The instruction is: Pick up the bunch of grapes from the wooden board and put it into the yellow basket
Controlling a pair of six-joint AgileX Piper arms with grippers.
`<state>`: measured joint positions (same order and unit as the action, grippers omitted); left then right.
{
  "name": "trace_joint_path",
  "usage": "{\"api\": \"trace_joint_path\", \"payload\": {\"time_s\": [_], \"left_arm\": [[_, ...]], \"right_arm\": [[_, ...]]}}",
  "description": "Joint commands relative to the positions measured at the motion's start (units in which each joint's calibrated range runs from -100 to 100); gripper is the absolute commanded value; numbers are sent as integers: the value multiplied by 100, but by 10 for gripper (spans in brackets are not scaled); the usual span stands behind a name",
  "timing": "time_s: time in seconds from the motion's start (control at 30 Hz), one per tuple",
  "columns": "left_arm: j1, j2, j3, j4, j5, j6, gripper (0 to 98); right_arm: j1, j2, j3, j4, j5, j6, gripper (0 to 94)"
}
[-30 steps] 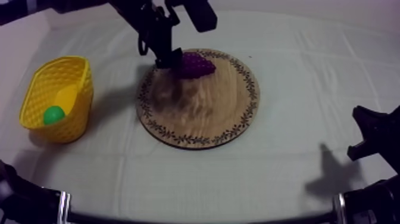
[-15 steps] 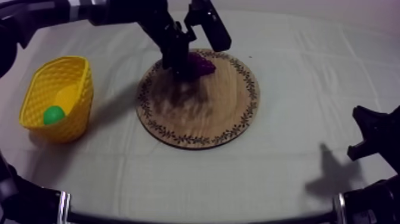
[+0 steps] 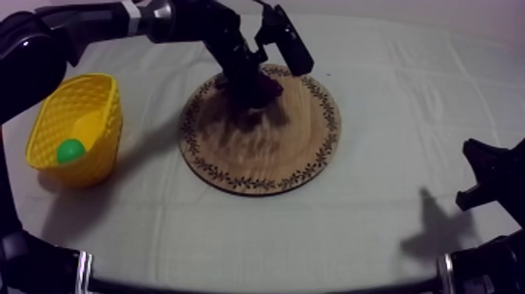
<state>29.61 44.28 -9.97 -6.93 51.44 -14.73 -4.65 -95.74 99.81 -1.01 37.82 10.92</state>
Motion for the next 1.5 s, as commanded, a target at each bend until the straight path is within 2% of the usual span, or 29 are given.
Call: {"api": "trace_joint_path", "payload": {"time_s": [0.0,0.27,0.6,0.7,0.9,1.2,1.47], "left_arm": [[-3,32,-26,-3,0,-4,916],[-4,173,-70,-6,-16,14,829],[-42,220,23,26,-175,-50,537],[-61,172,103,38,-214,-78,490],[-108,-252,379,114,-203,-109,487],[-265,-1779,1120,345,287,-207,468],[-648,-3552,2230,628,1278,-183,455]], "right_arm": [[-2,-1,-3,1,0,-1,4],[-2,-1,-3,1,0,-1,4],[-2,-1,-3,1,0,-1,4],[-2,-1,-3,1,0,-1,4],[-2,-1,-3,1,0,-1,4],[-2,-1,-3,1,0,-1,4],[-2,-1,-3,1,0,-1,4]]}}
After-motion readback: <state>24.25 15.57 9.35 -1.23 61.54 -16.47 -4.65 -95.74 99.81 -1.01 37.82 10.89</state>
